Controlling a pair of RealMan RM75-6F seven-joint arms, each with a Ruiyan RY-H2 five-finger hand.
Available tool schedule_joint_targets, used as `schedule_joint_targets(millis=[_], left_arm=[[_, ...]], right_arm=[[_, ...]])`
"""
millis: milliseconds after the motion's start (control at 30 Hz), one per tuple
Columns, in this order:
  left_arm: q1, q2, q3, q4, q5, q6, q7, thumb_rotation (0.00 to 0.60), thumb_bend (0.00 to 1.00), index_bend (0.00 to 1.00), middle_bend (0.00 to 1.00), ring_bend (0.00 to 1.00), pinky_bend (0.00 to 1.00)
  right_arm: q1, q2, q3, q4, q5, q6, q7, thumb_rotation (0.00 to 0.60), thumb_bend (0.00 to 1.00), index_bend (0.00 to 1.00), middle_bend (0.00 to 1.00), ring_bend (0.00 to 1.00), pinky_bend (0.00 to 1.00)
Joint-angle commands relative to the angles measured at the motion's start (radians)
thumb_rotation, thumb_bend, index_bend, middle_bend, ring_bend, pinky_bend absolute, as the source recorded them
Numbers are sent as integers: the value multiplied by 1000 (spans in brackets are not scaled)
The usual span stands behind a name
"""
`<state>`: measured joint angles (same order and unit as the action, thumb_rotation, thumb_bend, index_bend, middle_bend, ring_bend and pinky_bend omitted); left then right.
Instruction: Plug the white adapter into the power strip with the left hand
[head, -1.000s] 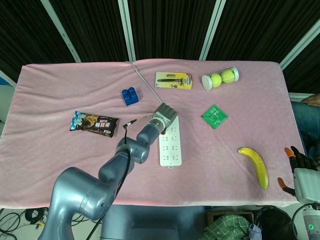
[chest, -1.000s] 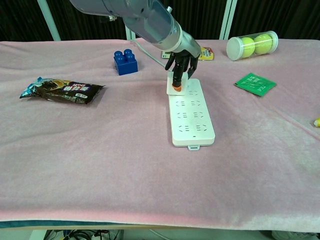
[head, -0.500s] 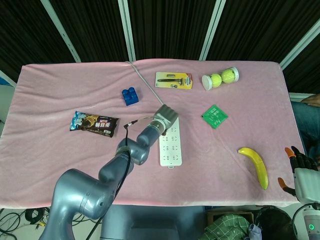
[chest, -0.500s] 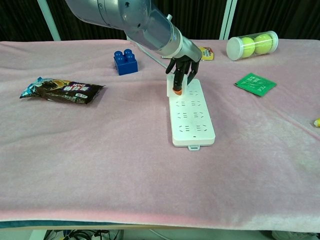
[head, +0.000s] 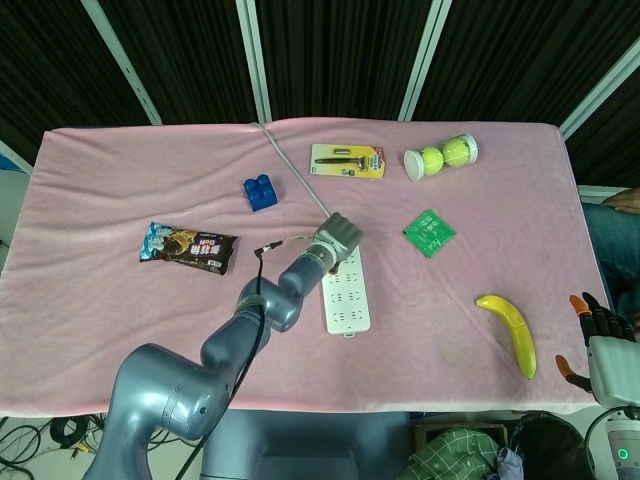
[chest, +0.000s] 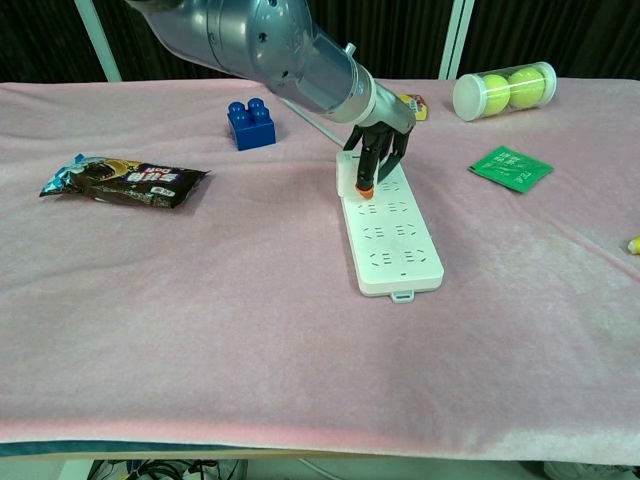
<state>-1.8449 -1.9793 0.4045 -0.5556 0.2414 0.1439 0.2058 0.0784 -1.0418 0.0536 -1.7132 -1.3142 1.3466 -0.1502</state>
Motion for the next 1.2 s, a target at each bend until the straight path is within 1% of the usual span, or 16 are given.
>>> schedule_joint_targets(millis=[33,67,133,167,233,300,400,533,633,700,800,933,967,1033,1067,1200], left_arm=[[11,-7,9,19,16,-11,-11,600,380,510,452,288,381],[14,-8,13,26,22,-14,-16,600,345,468,393,238,359],[18,-9,15,33,31,-6,-22,600,248,340,225,73,234],[20,-9,15,33,37,2,-26,600,219,303,181,36,188],[23,-5,9,29,45,23,-33,600,158,218,85,0,101],[27,0,0,20,49,51,-36,600,130,172,37,0,55],[31,9,-19,-1,48,88,-37,600,93,139,5,0,1],[31,33,-53,-53,46,141,-25,600,86,129,0,0,0],[20,76,-84,-124,33,167,-17,600,85,129,0,0,0],[11,110,-91,-174,24,188,-7,600,85,129,0,0,0],[-9,187,-83,-293,-16,244,22,600,84,129,1,0,0],[-42,307,-41,-500,-106,361,87,600,85,131,3,0,0],[-44,325,-32,-529,-117,379,95,600,85,131,3,0,0],[-52,393,-8,-651,-147,467,125,600,86,131,3,0,0],[-51,439,4,-741,-149,544,141,600,86,131,4,0,0],[8,570,32,-981,-89,770,141,600,90,130,8,0,0]], right_arm=[[0,0,-1,0,0,0,0,600,215,22,45,121,143],[0,0,0,-1,1,-1,0,600,215,22,45,121,143],[0,0,-1,-1,1,-1,0,600,215,22,45,122,143],[0,0,-1,-2,2,-2,0,600,216,22,45,122,143],[0,1,-1,-3,1,-3,0,600,216,23,45,121,143],[0,0,-1,-2,-4,0,1,600,216,24,45,121,143],[0,0,-2,-2,-2,0,-2,600,215,24,45,121,143],[-1,1,0,-3,2,0,-2,600,215,24,45,121,143],[0,1,-2,-4,4,-3,-3,600,216,24,45,121,143],[1,1,-2,-3,3,-5,-4,600,216,24,45,121,143],[2,2,-3,-2,3,-6,-7,600,215,24,45,121,143],[1,1,-2,-2,5,-4,-11,600,215,24,45,121,143],[1,1,-2,-2,6,-3,-12,600,215,24,45,121,143],[0,1,-2,-3,5,0,-17,600,215,24,45,121,143],[-1,1,-2,-3,5,2,-19,600,215,23,45,122,143],[-3,1,0,-3,10,9,-26,600,215,23,45,121,143]])
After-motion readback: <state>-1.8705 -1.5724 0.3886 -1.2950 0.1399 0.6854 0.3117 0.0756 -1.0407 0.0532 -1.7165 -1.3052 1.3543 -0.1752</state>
